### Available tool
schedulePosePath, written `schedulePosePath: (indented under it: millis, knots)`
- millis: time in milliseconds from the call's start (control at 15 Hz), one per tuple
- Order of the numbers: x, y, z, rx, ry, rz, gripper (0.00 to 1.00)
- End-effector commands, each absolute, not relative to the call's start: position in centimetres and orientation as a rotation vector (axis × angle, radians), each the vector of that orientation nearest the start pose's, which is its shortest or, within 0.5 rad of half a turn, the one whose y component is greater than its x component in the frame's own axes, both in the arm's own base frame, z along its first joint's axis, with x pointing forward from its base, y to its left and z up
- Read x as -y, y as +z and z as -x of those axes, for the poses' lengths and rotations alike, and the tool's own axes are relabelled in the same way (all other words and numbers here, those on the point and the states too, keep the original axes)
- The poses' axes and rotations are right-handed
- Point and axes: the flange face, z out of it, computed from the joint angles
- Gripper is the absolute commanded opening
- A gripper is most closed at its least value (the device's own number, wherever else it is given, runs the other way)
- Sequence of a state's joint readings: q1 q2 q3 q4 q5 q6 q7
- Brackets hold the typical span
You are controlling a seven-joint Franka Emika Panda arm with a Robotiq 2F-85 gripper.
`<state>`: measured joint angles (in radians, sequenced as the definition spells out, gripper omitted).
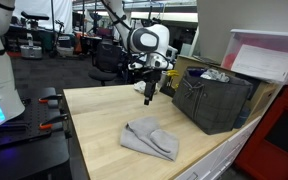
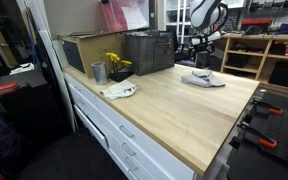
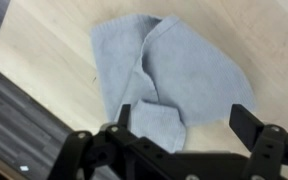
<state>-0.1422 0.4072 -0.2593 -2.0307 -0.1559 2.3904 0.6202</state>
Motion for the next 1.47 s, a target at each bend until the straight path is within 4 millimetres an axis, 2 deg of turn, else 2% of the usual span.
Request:
schedulePosePath:
  millis: [0, 200, 467, 533, 600, 800, 1000, 1200, 1267, 1400]
  knots:
    - [22.9, 20.6, -52.8, -1.335, 0.230, 2.920, 1.00]
    - [23.1, 17.0, -51.9, -1.307, 0.327, 2.864, 1.00]
    - [24.4, 13.5, -51.2, -1.336, 0.403, 2.807, 1.00]
    - [24.6, 12.9, -51.0, -1.351, 0.414, 2.784, 0.75]
    - [24.9, 12.4, -50.7, -1.357, 0.423, 2.763, 0.74]
    - [25.7, 11.3, -50.1, -1.395, 0.422, 2.709, 0.51]
    - [26.1, 11.5, -49.6, -1.411, 0.405, 2.681, 0.29]
    - [26.0, 13.1, -49.3, -1.410, 0.361, 2.689, 0.05]
    - [25.8, 13.9, -49.2, -1.400, 0.343, 2.702, 0.01]
    - [25.2, 16.3, -49.4, -1.365, 0.307, 2.726, 0.00]
